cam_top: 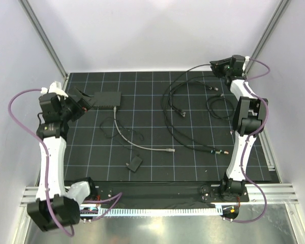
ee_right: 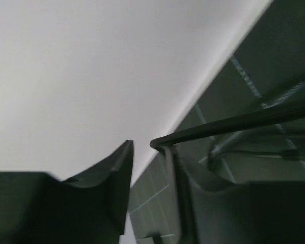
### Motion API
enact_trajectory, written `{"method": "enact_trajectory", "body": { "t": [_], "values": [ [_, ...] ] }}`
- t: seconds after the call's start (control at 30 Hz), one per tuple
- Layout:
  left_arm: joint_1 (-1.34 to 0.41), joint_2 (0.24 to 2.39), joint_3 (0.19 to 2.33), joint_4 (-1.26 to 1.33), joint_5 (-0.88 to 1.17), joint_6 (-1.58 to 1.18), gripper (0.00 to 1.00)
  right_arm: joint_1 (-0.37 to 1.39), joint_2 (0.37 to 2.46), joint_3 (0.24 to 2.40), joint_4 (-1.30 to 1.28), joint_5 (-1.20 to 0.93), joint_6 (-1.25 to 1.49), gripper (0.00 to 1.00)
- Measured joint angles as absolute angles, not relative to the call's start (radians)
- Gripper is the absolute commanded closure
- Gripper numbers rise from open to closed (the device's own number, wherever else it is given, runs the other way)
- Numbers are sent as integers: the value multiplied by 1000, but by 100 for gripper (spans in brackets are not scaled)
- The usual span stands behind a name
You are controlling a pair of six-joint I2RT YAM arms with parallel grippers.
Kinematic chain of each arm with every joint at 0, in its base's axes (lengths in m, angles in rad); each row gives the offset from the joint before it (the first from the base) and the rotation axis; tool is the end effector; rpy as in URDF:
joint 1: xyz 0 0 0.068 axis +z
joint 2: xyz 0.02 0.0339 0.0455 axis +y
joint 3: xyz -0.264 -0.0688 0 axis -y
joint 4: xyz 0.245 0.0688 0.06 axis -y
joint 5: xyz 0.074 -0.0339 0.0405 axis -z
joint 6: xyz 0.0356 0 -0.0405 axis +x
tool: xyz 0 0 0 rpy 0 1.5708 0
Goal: Pull the plug from the switch port
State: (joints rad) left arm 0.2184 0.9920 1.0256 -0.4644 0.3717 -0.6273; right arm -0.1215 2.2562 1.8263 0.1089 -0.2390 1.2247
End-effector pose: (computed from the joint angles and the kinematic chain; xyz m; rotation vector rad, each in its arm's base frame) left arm 0.2135 0.0341 0.3579 -0.6045 1.9341 -0.6322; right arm 0.5349 -0.0568 0.2360 1.1094 1.6687 0.9588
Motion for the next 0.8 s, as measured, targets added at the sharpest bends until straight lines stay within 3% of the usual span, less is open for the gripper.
{"method": "enact_trajectory", "body": {
  "t": [0.07,0.2,0.33,0.47,0.6,0.8],
  "values": [
    [218,1053,1036,-474,382,-627,6,-122,2255,1814,56,-204,1172,39],
    [224,1135,1077,-488,408,-633,5,-120,2207,1701,-30,-161,1102,24],
    [239,1176,1102,-469,438,-666,7,-96,2086,1500,-71,-112,1039,24],
    [251,1236,1100,-411,487,-708,14,24,2019,1471,-88,-57,928,24],
    [255,1358,1086,-302,561,-742,23,252,2061,1663,-29,-128,764,25],
    [255,1518,1065,-232,595,-750,23,509,2244,1979,87,-337,627,30]
  ]
}}
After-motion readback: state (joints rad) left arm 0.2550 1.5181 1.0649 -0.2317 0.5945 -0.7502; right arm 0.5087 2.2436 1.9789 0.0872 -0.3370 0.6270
